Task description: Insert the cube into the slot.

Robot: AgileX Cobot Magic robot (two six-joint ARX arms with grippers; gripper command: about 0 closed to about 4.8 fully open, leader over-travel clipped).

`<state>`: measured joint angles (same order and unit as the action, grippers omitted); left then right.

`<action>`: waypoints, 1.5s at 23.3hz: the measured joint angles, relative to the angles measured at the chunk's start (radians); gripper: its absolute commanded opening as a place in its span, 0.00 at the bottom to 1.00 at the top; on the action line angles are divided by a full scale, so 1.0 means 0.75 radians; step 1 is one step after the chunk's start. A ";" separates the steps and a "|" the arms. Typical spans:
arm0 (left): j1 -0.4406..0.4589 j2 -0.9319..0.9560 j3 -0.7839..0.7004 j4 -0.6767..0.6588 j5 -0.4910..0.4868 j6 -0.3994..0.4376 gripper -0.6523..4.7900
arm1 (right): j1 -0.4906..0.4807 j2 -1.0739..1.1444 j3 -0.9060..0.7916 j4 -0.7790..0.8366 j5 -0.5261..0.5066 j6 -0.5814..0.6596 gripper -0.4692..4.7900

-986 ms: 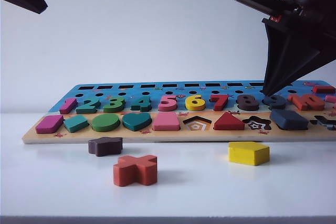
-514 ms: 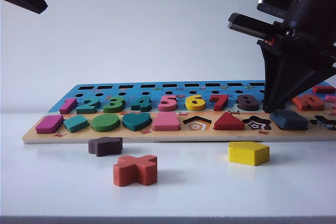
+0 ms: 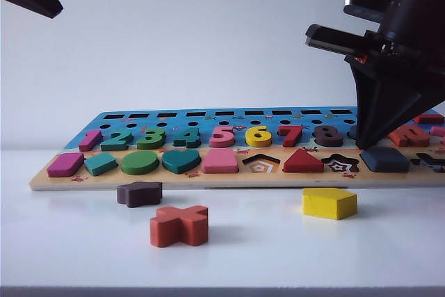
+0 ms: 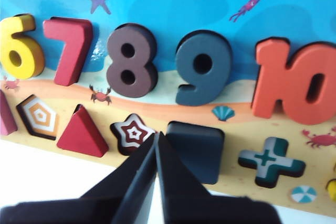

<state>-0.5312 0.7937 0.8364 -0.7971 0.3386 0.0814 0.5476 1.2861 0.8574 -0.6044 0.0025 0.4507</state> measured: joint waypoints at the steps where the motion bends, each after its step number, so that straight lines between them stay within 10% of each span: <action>1: 0.000 0.000 0.000 0.000 0.000 0.000 0.14 | 0.000 0.000 0.000 -0.001 0.004 0.001 0.07; 13: 0.000 0.000 0.000 0.000 0.000 0.000 0.14 | -0.010 -0.237 0.206 0.160 -0.229 -0.148 0.09; 22: 0.000 0.000 0.000 0.000 -0.001 0.000 0.14 | -0.354 -0.609 -0.037 0.319 -0.588 -0.287 0.28; 35: 0.000 0.000 0.000 0.000 -0.001 0.000 0.14 | -0.599 -1.237 -0.520 0.368 -0.437 -0.343 0.20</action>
<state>-0.5312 0.7937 0.8364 -0.7971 0.3382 0.0814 0.0982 0.3584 0.4671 -0.3283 -0.3252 0.1932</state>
